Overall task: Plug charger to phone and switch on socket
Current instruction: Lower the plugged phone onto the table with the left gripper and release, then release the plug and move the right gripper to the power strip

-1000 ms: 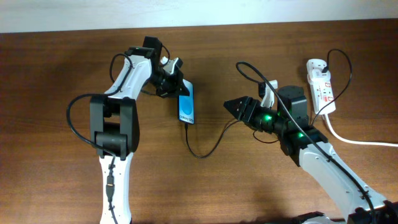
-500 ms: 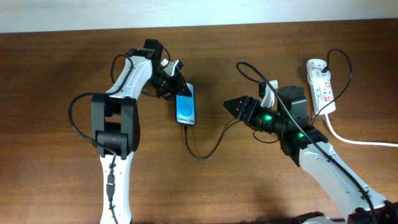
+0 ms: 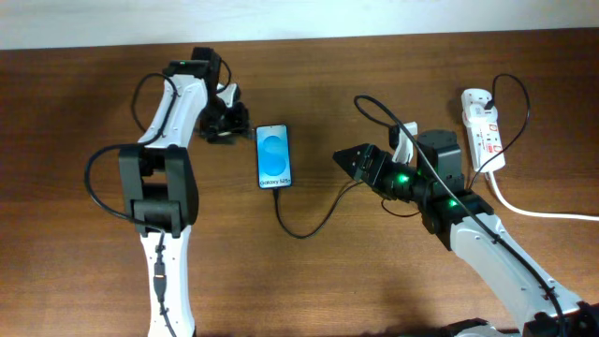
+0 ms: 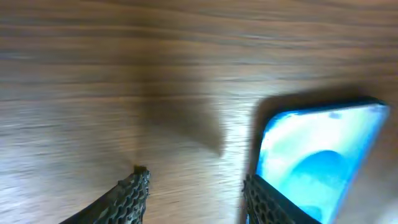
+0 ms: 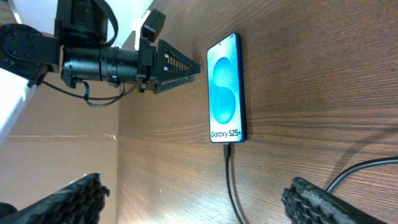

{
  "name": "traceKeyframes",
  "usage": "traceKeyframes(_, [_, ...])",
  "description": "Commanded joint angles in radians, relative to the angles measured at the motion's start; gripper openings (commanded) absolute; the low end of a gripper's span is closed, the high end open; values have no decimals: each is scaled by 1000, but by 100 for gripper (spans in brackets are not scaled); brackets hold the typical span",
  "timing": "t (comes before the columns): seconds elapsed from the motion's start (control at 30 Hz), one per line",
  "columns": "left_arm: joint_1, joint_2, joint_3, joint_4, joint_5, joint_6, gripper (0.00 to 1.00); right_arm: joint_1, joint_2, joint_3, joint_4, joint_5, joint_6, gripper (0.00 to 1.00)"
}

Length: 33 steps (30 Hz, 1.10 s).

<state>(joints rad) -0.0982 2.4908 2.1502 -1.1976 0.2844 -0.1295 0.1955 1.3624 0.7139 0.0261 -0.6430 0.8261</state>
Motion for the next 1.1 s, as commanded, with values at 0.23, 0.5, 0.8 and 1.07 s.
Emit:
traceKeyframes(0.23, [13, -19, 516, -234, -124, 67, 57, -239, -68, 347, -636, 100, -420, 98])
traceKeyframes(0.5, [12, -64, 796, -372, -125, 67, 100, -702, -85, 637, -896, 102, -573, 98])
traceKeyframes(0.8, [12, -62, 795, -383, -125, 67, 99, -1021, -17, 642, -814, 98, -647, 98])
traceKeyframes(1.07, [12, -62, 795, -383, -125, 67, 99, -1043, 243, 642, -619, 106, -676, 99])
